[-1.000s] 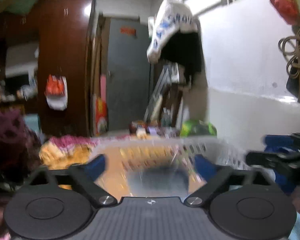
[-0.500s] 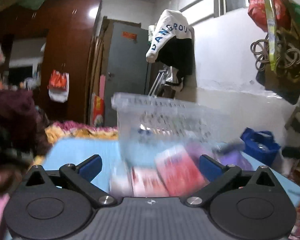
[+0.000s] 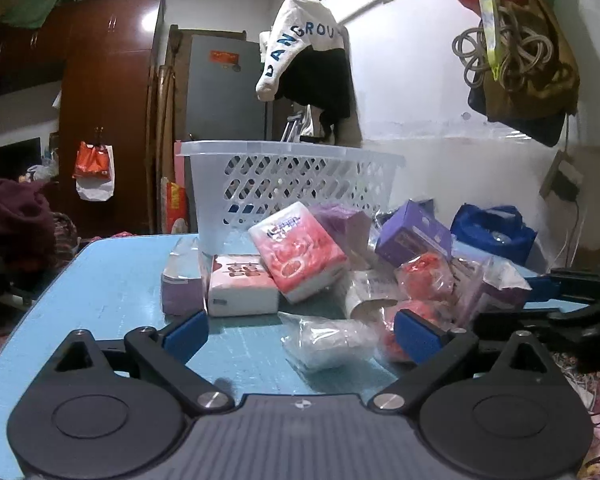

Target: Organize objects

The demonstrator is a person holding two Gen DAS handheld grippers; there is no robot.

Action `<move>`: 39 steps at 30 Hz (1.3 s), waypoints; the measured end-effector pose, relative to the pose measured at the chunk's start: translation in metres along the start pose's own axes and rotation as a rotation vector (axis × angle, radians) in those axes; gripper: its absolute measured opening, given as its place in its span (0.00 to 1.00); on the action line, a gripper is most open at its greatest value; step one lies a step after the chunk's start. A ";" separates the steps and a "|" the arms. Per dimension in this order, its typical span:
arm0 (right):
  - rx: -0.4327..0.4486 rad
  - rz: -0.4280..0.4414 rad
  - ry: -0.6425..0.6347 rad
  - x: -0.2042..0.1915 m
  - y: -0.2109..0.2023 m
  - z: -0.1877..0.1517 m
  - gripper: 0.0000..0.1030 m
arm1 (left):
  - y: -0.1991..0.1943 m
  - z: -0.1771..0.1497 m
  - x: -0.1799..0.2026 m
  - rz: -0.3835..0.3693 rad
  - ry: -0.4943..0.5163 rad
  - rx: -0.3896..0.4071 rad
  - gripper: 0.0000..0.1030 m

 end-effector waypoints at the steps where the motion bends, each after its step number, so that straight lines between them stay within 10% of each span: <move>1: -0.002 -0.001 -0.012 -0.002 0.001 -0.001 0.66 | 0.002 0.000 0.001 -0.005 0.007 0.000 0.98; 16: 0.093 -0.075 -0.114 -0.019 -0.018 -0.016 0.77 | 0.005 -0.002 0.006 0.013 0.027 0.026 0.89; 19: 0.081 -0.085 -0.150 -0.026 -0.015 -0.015 0.50 | 0.005 -0.003 0.006 0.015 0.027 0.029 0.89; 31: 0.100 -0.039 -0.097 -0.013 -0.021 -0.012 0.50 | 0.020 -0.008 0.015 0.016 0.061 0.002 0.53; 39: 0.126 0.005 -0.039 -0.003 -0.032 -0.005 0.50 | 0.003 -0.005 -0.002 0.034 -0.003 0.065 0.53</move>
Point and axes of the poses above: each gripper's, at about its wrist camera, not at the fingertips, and y roughly the way its jaws point, x to its right, z to its top, the point moved 3 cm from there along y, roughly the way its jaws point, and after that the axes turned 15 degrees about -x, right-handed, at the moved point
